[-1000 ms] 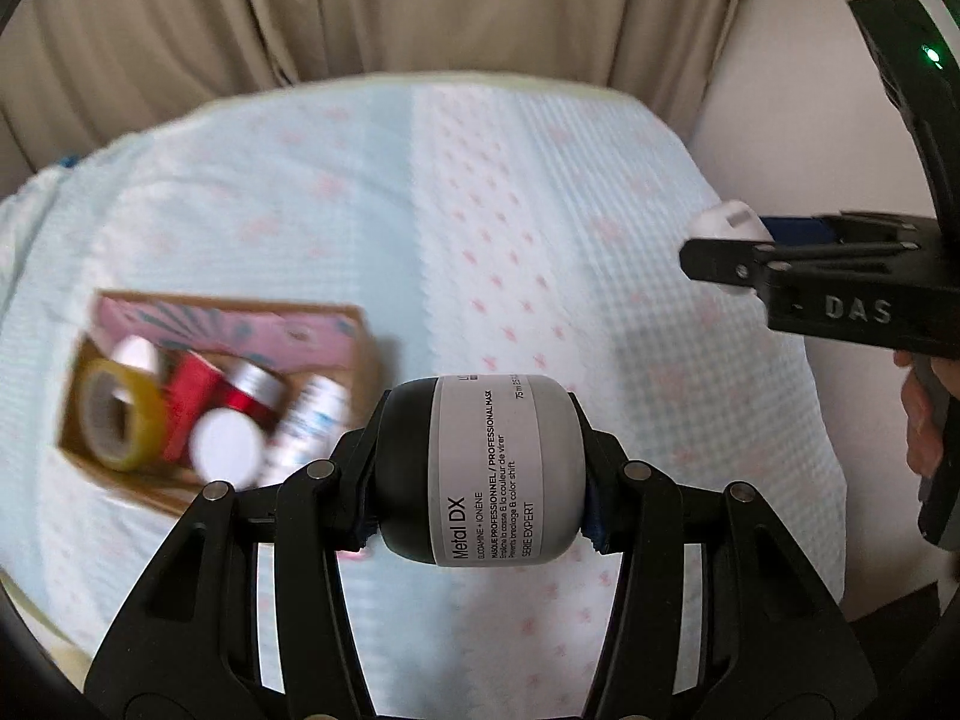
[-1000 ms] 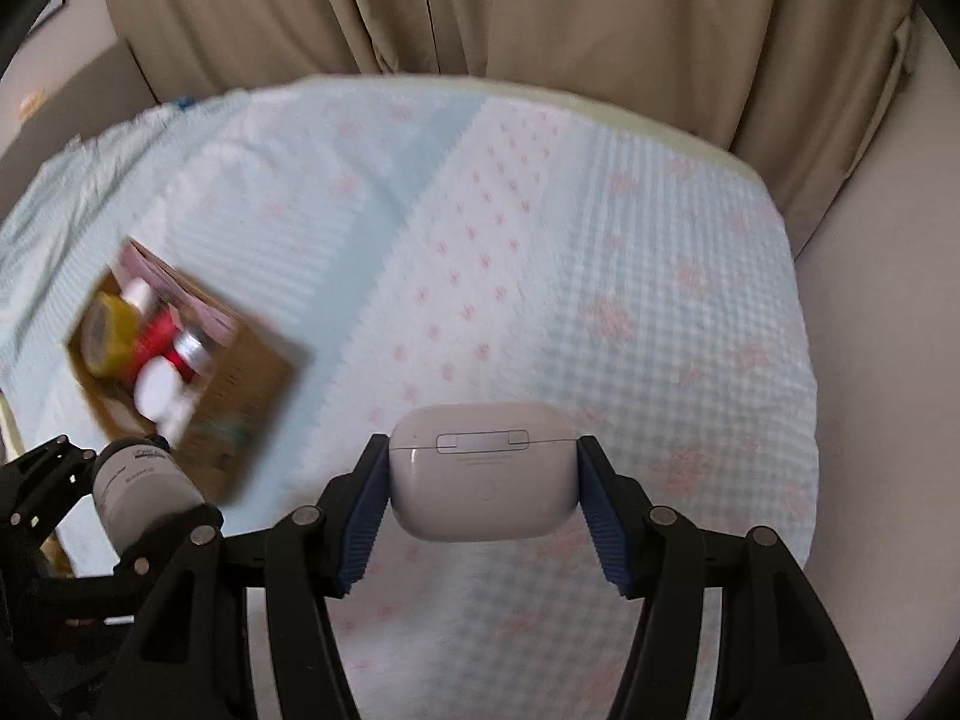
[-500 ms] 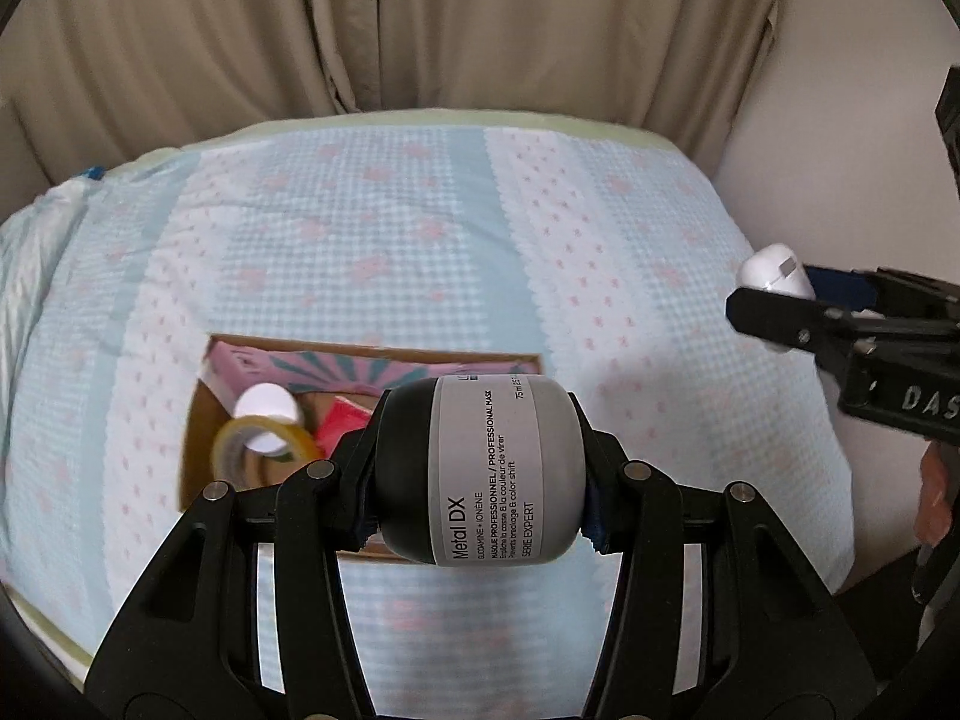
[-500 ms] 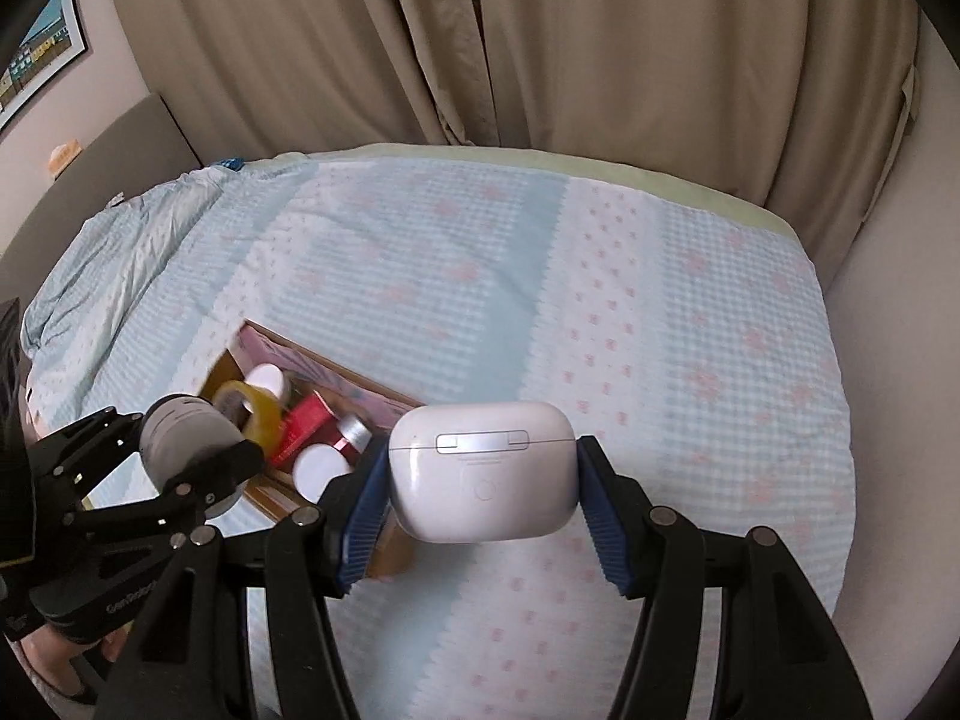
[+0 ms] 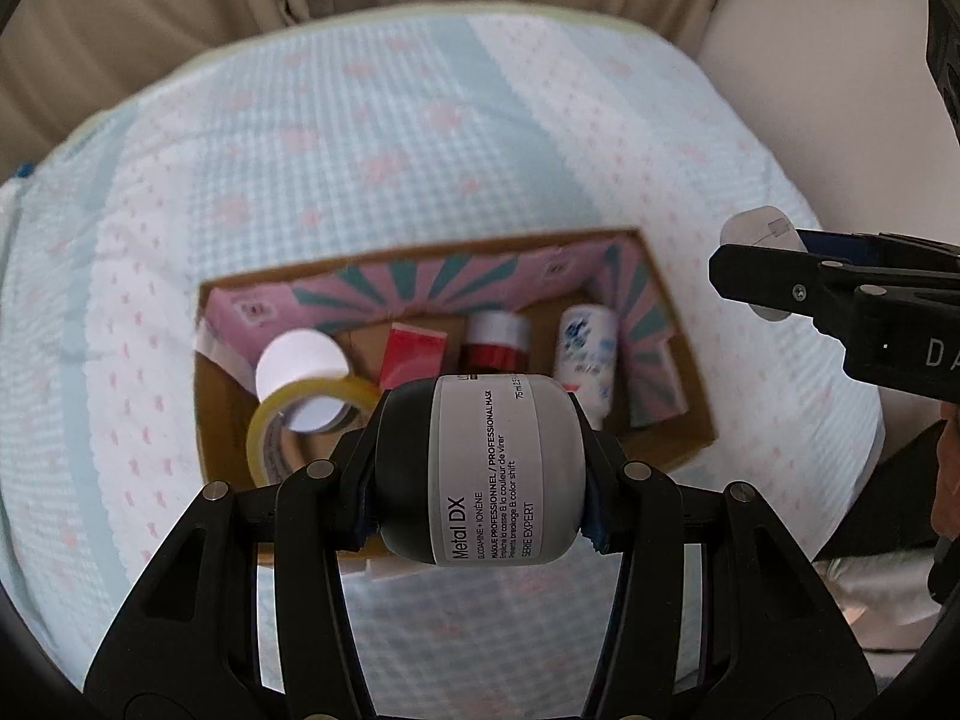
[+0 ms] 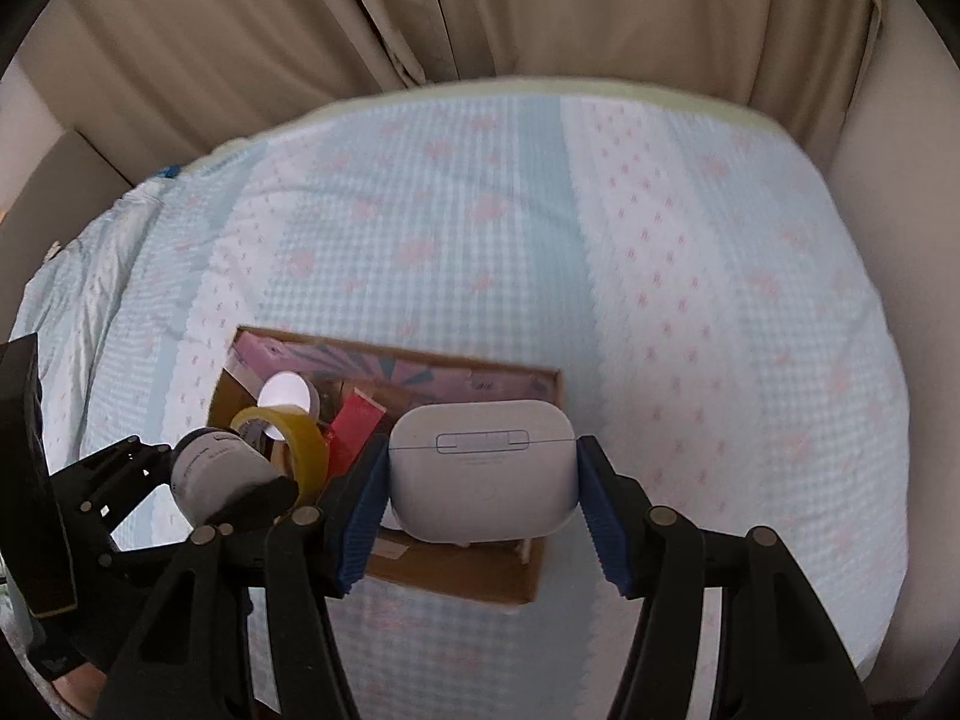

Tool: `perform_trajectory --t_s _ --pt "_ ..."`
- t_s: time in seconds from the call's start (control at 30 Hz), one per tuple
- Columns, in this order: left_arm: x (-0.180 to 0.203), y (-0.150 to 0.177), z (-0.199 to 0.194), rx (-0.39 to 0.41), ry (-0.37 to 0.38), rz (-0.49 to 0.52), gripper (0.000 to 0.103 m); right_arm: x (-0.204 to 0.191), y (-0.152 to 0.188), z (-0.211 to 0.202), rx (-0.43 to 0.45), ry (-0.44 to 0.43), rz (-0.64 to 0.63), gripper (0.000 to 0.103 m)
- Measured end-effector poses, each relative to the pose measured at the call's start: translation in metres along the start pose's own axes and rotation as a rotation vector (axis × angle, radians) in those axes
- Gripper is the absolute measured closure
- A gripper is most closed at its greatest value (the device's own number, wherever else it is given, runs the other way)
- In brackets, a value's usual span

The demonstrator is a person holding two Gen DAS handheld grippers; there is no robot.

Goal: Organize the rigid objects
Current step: 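Carry the Metal DX jar and earbud case over the cardboard box with both tools, then release the jar with the left tool while the right tool releases the earbud case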

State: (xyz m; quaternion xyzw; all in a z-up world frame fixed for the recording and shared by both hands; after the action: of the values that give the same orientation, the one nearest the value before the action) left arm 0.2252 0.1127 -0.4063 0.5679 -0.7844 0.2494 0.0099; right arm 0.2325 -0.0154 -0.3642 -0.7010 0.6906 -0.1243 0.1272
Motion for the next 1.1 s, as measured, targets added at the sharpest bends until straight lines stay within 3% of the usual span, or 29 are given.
perform_trajectory --t_s 0.3,0.43,0.87,0.93,0.97,1.0,1.07,1.1 --pt "-0.019 0.012 0.063 -0.089 -0.005 0.006 0.056 -0.017 0.001 0.085 -0.109 -0.01 0.017 0.047" --pt "-0.012 0.013 0.079 -0.112 -0.015 0.058 0.056 -0.022 -0.003 0.115 -0.139 -0.012 0.032 0.047" --pt "-0.012 0.019 0.08 -0.133 -0.006 0.034 0.056 -0.021 -0.001 0.139 -0.198 -0.051 0.073 0.047" --pt "-0.012 0.019 0.08 -0.143 0.003 0.015 0.049 -0.023 0.0 0.141 -0.208 -0.076 0.092 0.047" --pt "-0.01 0.019 0.078 -0.138 0.023 0.007 0.03 -0.022 0.0 0.14 -0.207 -0.078 0.099 0.046" --pt "-0.006 0.017 0.075 -0.126 0.047 0.002 0.002 -0.022 0.0 0.139 -0.201 -0.076 0.101 0.043" --pt "-0.001 0.014 0.068 -0.098 0.026 0.019 0.0 -0.022 -0.002 0.134 -0.189 -0.067 0.105 0.012" --pt "0.003 0.014 0.066 -0.095 0.028 0.032 0.0 -0.023 -0.003 0.133 -0.184 -0.071 0.106 0.006"
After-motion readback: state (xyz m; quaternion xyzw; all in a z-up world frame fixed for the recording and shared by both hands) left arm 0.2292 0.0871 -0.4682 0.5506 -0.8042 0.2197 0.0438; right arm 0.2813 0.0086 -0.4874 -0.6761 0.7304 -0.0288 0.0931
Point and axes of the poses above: each gripper's, at about its wrist camera, not at the fingertips, and z roughly the way its jaws point, x to its right, y to its underside, the point moved 9 cm from there along z, roughly the way its jaws point, and after that the axes turned 8 degrees about y, right-handed, at the moved point
